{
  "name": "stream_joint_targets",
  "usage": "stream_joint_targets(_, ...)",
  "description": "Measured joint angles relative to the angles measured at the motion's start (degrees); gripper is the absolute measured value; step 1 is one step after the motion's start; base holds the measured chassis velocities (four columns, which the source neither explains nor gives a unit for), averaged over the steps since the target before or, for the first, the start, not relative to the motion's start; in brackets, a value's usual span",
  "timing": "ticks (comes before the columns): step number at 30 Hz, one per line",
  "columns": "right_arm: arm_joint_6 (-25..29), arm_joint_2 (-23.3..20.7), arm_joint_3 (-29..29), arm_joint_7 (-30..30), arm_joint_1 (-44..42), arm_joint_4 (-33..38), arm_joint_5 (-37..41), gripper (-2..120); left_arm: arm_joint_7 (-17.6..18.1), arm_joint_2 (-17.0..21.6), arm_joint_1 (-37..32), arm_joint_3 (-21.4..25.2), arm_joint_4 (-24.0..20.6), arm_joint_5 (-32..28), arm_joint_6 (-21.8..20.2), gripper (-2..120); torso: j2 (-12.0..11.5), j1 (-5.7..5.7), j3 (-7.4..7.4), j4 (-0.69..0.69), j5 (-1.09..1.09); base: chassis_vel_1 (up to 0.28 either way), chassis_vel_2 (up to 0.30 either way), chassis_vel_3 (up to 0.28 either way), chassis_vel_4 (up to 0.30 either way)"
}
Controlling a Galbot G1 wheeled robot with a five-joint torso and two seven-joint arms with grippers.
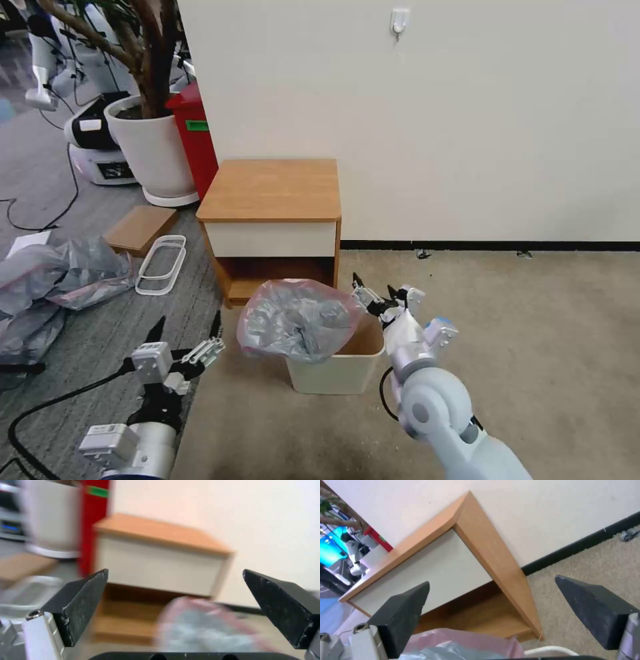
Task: Pick up the garbage bag from the table and place it over the trash can.
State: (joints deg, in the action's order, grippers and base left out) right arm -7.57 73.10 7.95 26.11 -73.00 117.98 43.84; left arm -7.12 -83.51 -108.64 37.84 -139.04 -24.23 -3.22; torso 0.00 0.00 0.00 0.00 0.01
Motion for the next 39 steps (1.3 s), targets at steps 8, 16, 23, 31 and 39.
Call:
stream_joint_targets(8, 0.0, -0.6, 2.9, -0.1, -4.4, 3.8, -0.2, 97, -2.8, 3.8, 5.6, -3.1, -1.6, -15.7, -11.7, 100, 0.0, 0.0, 0.0, 0.0, 0.0, 0.0, 0.0, 0.0, 0.0)
stream_joint_targets(16, 0.4, -1.0, 7.0, -0.5, -10.5, 6.8, -1.2, 97, 8.3, 7.3, 15.2, -11.6, 3.7, -22.9, -16.8, 100, 0.0, 0.0, 0.0, -0.01, -0.01, 0.0, 0.0, 0.0, 0.0)
stream_joint_targets(23, 0.9, 0.6, 9.7, -1.4, -15.9, 7.7, -4.5, 96, 20.4, 8.5, 27.0, -20.1, 11.8, -23.9, -17.4, 100, 0.0, 0.0, 0.0, -0.01, -0.02, 0.0, 0.0, 0.0, 0.0)
stream_joint_targets(31, 1.5, 1.6, 11.9, -2.4, -18.8, 8.1, -6.0, 96, 31.1, 8.9, 34.0, -24.3, 16.4, -24.0, -22.8, 100, 0.0, 0.0, 0.0, -0.01, 0.0, 0.0, 0.0, 0.0, 0.0)
stream_joint_targets(39, 1.6, 2.3, 12.0, -2.5, -19.2, 8.3, -6.3, 95, 34.9, 11.5, 34.9, -24.8, 18.5, -24.2, -28.6, 100, 0.0, 0.0, 0.0, 0.0, -0.01, 0.0, 0.0, 0.0, 0.0)
